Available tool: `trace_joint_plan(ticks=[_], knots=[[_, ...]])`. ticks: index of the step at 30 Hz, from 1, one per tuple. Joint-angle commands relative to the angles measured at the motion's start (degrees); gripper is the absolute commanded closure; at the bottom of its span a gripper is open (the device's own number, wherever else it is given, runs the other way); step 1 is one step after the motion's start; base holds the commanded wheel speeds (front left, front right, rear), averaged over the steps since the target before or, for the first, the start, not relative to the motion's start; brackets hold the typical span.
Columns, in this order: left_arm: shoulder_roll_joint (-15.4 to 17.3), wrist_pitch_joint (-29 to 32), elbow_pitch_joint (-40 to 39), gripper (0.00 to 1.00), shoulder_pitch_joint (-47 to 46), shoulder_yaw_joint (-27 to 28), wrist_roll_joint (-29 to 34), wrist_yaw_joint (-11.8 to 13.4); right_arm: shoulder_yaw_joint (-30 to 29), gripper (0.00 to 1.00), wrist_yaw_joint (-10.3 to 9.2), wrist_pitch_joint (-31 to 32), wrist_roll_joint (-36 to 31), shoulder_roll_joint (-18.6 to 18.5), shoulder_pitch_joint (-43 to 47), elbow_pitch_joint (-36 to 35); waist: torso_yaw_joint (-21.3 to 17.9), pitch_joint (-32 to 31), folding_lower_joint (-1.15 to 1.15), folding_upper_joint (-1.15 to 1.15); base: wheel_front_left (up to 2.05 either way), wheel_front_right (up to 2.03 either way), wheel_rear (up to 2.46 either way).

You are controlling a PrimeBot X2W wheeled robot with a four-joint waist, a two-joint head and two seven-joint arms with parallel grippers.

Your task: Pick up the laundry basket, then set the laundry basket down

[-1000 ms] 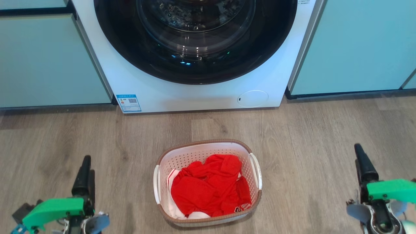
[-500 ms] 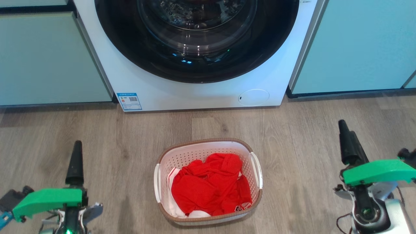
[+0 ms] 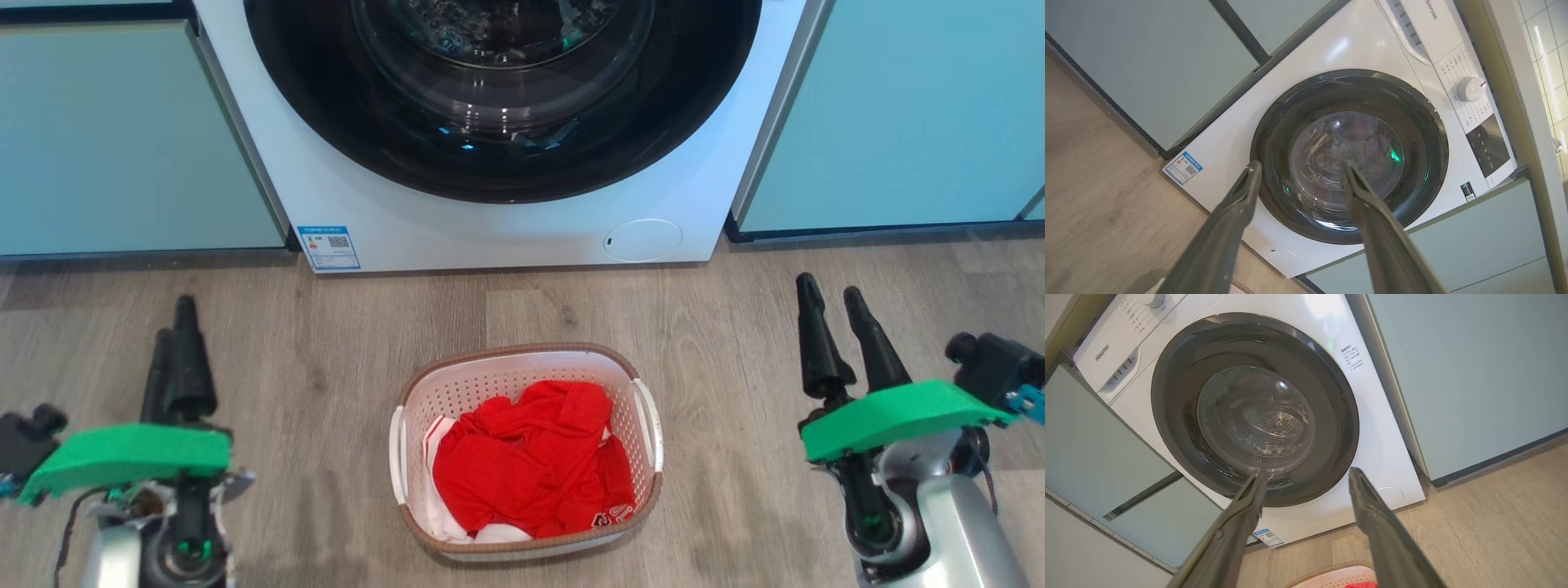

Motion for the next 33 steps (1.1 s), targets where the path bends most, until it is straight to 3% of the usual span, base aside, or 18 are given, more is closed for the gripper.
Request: trace_joint_plan(ticks=[1, 14, 26, 33], knots=[[0.80, -0.49, -3.09, 0.00, -3.36, -0.03, 2.14, 0.60, 1.07, 0.00, 0.10, -0.84, -2.26, -0.79, -3.20, -2.76, 0.00, 0.03, 0.00, 0.00, 0.00, 0.00, 0.00], [1.15, -2.68, -5.75, 0.00, -3.60, -12.04, 23.44, 9.46, 5.14, 0.00, 0.11, -3.02, -14.85, -1.67, -3.56, -3.45, -0.27, -0.02, 0.00, 0.00, 0.00, 0.00, 0.00], [7.54, -4.69, -2.24, 0.00, -5.90, -25.79, 34.24, 21.27, 6.21, 0.00, 0.12, -5.04, -24.61, -0.87, -2.58, -2.55, -0.98, -0.32, 0.00, 0.00, 0.00, 0.00, 0.00], [8.23, -5.86, 2.78, 0.00, -6.88, -29.57, 34.70, 21.73, 5.02, 0.00, 0.12, -6.21, -28.86, -0.52, -1.44, -1.26, -1.51, -0.63, 0.00, 0.00, 0.00, 0.00, 0.00]])
